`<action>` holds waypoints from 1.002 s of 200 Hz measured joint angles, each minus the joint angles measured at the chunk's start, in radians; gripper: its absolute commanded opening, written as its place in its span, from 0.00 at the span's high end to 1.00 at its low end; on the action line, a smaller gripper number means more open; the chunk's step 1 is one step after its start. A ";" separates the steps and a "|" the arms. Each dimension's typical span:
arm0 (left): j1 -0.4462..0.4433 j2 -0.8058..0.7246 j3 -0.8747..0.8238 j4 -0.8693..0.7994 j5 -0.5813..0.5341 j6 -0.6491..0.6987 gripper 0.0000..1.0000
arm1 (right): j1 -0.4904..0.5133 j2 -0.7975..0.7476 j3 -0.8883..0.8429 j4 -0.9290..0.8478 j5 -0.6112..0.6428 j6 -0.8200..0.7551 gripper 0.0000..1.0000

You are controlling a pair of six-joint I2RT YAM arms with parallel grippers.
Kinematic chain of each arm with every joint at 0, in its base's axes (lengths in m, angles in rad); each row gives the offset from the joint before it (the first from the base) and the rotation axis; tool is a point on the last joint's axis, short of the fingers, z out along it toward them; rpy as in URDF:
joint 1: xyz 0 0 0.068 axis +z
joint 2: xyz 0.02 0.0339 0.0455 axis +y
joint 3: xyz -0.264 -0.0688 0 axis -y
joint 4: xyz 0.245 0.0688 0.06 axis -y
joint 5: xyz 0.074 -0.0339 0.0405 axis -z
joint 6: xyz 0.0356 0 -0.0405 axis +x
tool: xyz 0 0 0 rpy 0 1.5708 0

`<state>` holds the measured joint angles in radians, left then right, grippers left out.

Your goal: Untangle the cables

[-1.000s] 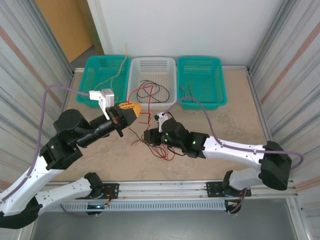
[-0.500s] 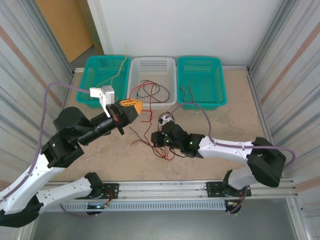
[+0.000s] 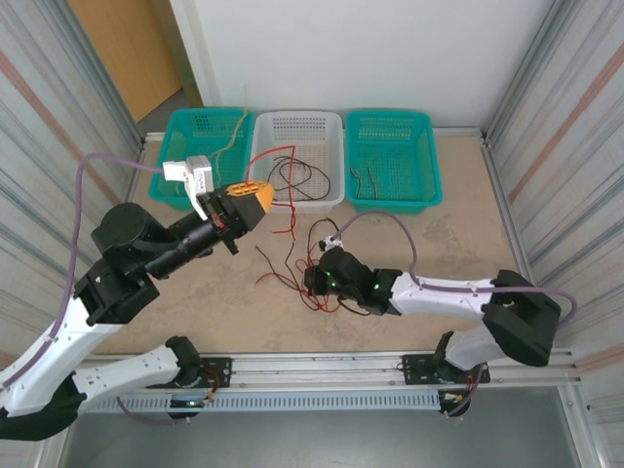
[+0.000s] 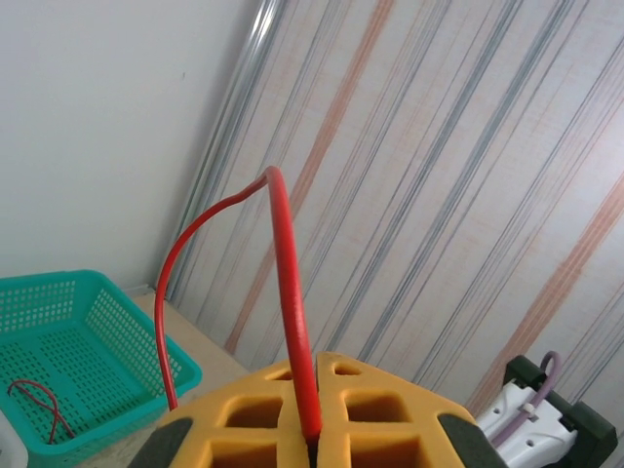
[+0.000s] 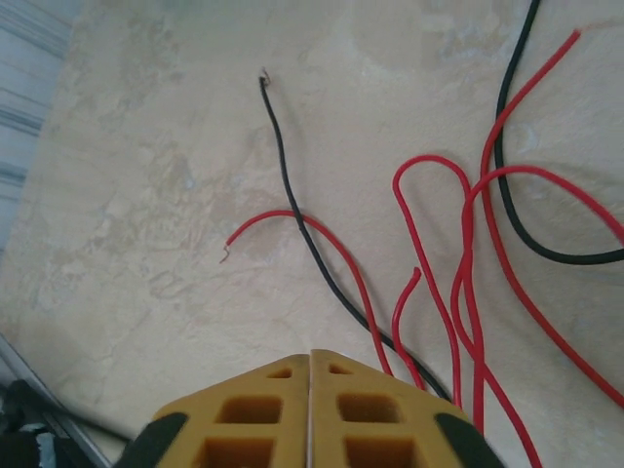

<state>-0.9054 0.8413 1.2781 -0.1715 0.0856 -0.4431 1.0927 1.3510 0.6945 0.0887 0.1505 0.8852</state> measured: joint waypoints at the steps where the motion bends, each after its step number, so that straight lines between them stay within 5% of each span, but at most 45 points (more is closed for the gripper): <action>1: 0.000 0.000 0.000 0.000 0.000 0.000 1.00 | 0.003 -0.004 0.000 -0.002 0.002 -0.002 0.56; 35: 0.000 0.008 0.000 0.009 0.000 -0.016 1.00 | 0.117 -0.179 0.024 0.027 0.053 -0.140 0.32; 80: 0.000 0.043 0.011 0.020 0.004 -0.037 1.00 | 0.094 -0.183 0.087 0.103 0.067 -0.248 0.30; 97: 0.000 0.054 0.027 0.019 0.011 -0.043 1.00 | 0.048 -0.163 0.095 0.120 0.066 -0.263 0.45; 112: 0.000 0.061 0.048 0.018 0.012 -0.045 1.00 | -0.003 -0.142 0.097 0.129 0.053 -0.268 0.79; 139: 0.000 0.079 0.105 0.011 0.013 -0.047 1.00 | -0.037 -0.089 0.115 0.130 0.028 -0.272 1.00; 187: 0.000 0.147 0.270 -0.024 0.019 -0.022 1.00 | -0.028 -0.005 0.099 0.142 0.005 -0.243 1.00; 200: 0.000 0.176 0.335 -0.050 0.019 -0.006 1.00 | -0.035 0.025 0.097 0.124 -0.004 -0.227 0.71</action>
<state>-0.9054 1.0172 1.6127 -0.2211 0.1047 -0.4492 1.0580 1.3758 0.7918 0.2123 0.1463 0.6582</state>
